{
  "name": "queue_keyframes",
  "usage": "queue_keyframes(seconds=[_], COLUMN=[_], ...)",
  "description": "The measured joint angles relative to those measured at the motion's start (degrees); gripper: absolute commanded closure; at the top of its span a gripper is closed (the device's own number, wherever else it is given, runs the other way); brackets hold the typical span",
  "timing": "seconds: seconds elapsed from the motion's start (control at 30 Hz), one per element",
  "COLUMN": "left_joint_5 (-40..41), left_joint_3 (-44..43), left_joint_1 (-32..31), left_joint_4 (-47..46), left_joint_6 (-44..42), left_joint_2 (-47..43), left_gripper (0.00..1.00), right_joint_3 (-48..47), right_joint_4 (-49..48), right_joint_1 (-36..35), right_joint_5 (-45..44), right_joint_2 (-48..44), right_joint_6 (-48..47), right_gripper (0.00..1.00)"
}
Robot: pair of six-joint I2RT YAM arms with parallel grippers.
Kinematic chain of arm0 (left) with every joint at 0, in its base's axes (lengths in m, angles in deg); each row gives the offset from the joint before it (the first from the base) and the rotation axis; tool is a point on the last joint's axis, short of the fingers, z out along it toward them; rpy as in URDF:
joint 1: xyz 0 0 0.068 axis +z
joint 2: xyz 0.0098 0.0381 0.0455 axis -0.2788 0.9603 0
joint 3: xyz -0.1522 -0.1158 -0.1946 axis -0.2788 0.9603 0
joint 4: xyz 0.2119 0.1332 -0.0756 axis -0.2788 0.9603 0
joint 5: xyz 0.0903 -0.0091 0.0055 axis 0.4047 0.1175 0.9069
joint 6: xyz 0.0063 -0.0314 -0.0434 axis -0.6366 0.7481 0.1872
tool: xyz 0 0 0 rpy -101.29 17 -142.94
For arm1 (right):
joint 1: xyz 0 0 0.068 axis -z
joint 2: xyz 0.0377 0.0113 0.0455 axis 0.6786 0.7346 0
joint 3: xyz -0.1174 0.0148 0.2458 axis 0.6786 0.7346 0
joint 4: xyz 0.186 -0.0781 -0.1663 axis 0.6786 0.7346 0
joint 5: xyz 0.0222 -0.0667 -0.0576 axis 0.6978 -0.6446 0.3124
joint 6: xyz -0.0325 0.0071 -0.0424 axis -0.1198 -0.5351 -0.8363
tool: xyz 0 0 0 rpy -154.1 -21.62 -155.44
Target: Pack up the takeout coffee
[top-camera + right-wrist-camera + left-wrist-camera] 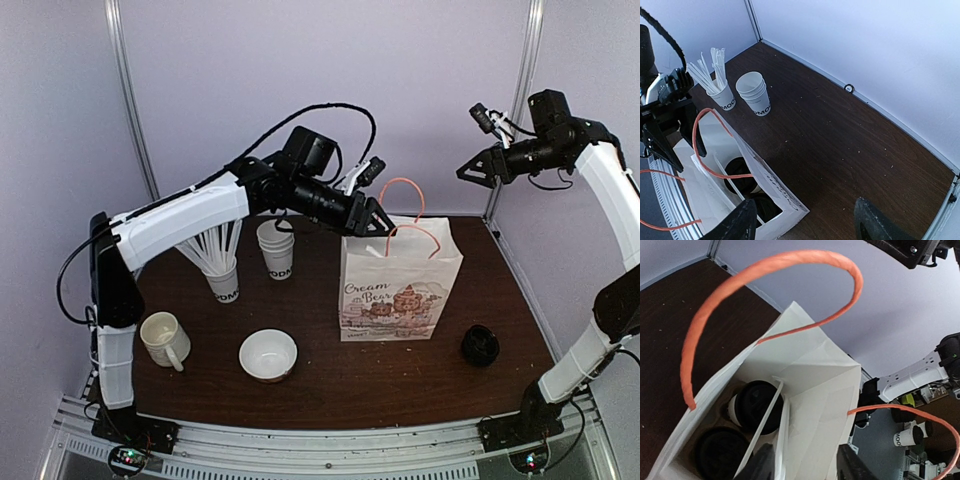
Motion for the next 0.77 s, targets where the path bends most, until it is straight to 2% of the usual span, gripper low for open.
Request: queue_keyframes(seconds=[0.1,0.17,0.23,0.27,0.33,0.43,0.6,0.77], left_joint_5=[4.24,7.76,11.80,14.14,18.51,26.75,41.24,50.14], left_joint_3=[-3.54,-4.59,-4.61,-4.52,-3.74,0.28,10.10,16.13], left_joint_1=[-0.11,0.17,0.63,0.92,1.66,3.63,8.28,14.29], left_joint_4=[7.23,10.14,13.00,14.16,15.54,15.98,14.91,15.08], left_joint_6=[-3.19,-5.66,-8.61,-9.92,-12.68,-16.50,-20.44,-21.18], left_joint_2=[0.15,-1.70,-4.94,-6.78,-10.93,-19.41,-30.08,-32.11], left_gripper=[0.41,0.35,0.29,0.26,0.19,0.03,0.03,0.02], right_joint_3=[0.00,0.00,0.00,0.20,1.27,4.17,9.81,14.75], right_joint_4=[0.00,-0.07,-0.28,-0.81,-2.54,-6.29,-13.62,-17.97], right_joint_1=[0.00,0.02,0.31,0.68,2.01,5.81,8.50,8.50], right_joint_5=[-0.61,-1.51,-2.93,-3.80,-5.40,-8.57,-18.64,-22.77], right_joint_2=[-0.13,-0.37,-0.70,-1.05,-2.21,-5.14,-10.45,-12.85], right_joint_6=[-0.15,-0.07,0.31,0.85,2.29,6.03,13.84,17.64], right_gripper=[0.25,0.16,0.03,0.01,0.01,0.01,0.01,0.01])
